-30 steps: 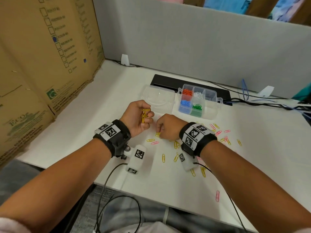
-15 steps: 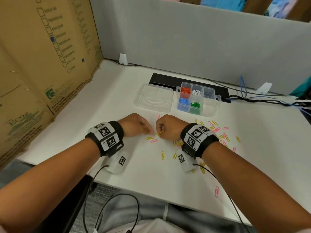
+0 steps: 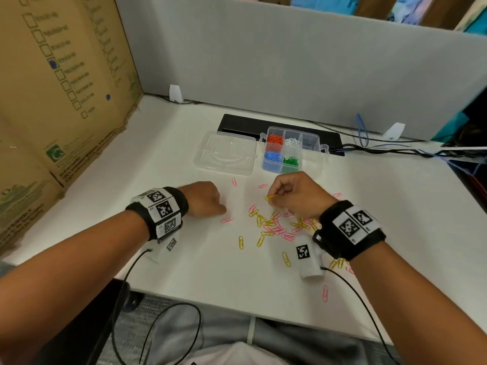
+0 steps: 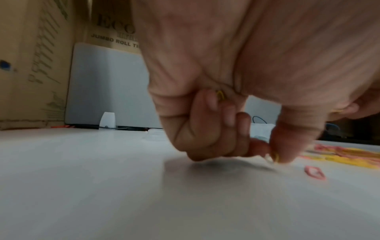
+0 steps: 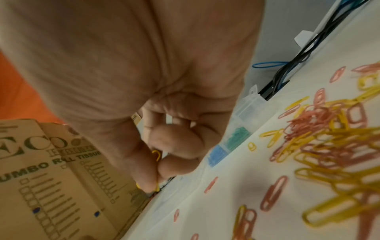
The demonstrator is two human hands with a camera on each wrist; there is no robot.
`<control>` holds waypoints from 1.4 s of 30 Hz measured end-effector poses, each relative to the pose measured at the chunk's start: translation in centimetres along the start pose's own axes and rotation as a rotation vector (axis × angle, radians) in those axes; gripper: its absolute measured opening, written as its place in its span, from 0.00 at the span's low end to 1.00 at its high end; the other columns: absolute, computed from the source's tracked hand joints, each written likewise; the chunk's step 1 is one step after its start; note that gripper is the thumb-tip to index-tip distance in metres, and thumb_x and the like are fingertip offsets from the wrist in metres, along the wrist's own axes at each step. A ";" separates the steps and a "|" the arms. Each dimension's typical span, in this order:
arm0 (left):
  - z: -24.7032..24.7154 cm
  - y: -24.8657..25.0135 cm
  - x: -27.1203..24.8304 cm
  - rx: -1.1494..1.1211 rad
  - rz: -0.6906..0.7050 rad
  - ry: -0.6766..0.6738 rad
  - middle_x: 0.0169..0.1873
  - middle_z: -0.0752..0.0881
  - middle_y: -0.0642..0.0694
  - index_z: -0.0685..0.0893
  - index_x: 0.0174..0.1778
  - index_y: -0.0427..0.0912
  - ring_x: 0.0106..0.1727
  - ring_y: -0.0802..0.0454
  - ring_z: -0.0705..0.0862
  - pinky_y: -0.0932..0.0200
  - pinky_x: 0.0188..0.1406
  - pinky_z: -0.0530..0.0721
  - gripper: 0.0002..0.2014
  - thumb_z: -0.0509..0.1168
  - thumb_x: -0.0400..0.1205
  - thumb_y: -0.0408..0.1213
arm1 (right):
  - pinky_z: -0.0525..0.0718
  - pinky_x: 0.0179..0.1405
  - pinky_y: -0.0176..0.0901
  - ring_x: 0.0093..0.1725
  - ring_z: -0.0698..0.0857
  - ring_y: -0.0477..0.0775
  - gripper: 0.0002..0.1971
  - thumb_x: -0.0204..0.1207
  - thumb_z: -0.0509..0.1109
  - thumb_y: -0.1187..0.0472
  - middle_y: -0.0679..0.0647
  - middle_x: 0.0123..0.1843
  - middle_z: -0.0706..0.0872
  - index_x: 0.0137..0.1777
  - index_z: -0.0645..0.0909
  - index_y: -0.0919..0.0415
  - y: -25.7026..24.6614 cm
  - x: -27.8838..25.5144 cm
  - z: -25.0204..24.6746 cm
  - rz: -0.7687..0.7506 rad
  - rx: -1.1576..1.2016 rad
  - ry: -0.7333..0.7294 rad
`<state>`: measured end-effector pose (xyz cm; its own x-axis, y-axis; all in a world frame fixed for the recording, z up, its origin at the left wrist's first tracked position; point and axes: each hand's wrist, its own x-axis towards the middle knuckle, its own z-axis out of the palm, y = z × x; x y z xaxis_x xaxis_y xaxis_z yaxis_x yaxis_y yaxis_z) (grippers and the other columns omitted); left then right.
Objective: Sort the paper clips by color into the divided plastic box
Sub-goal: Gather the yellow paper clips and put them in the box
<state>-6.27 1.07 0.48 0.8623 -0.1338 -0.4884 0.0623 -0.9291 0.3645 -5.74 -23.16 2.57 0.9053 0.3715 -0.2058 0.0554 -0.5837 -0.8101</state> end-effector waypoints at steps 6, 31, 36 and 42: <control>0.9 3.0 -0.6 -1.530 -0.049 -0.233 0.24 0.63 0.49 0.65 0.27 0.46 0.21 0.56 0.59 0.66 0.14 0.52 0.11 0.53 0.76 0.37 | 0.77 0.24 0.30 0.26 0.80 0.40 0.07 0.73 0.76 0.72 0.49 0.31 0.84 0.39 0.85 0.61 -3.5 -0.3 1.9 -0.160 0.127 0.061; 3.1 2.7 -2.3 0.065 0.421 -0.018 0.28 0.82 0.66 0.93 0.49 0.50 0.30 0.79 0.78 0.73 0.42 0.72 0.07 0.76 0.75 0.39 | 0.85 0.41 0.42 0.46 0.87 0.56 0.08 0.69 0.77 0.61 0.54 0.43 0.87 0.39 0.78 0.58 -0.6 2.3 4.8 0.177 -0.642 -0.096; 3.8 3.0 -2.4 0.232 0.500 0.028 0.34 0.80 0.62 0.88 0.47 0.49 0.38 0.61 0.79 0.72 0.40 0.73 0.05 0.67 0.81 0.40 | 0.84 0.40 0.43 0.45 0.87 0.56 0.07 0.70 0.76 0.59 0.55 0.43 0.87 0.39 0.80 0.59 -0.9 1.6 4.6 0.141 -0.582 -0.079; 3.5 3.5 -1.9 0.321 0.448 -0.067 0.39 0.82 0.55 0.85 0.46 0.46 0.43 0.53 0.80 0.62 0.44 0.76 0.07 0.67 0.80 0.44 | 0.86 0.41 0.44 0.35 0.84 0.48 0.03 0.70 0.76 0.66 0.55 0.38 0.90 0.40 0.88 0.67 -0.2 -0.3 2.6 0.126 -0.279 0.055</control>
<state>-9.48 -3.11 -0.13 0.7346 -0.5518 -0.3947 -0.4684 -0.8334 0.2934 -7.10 -21.23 1.36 0.9336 0.2482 -0.2586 0.0478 -0.8012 -0.5964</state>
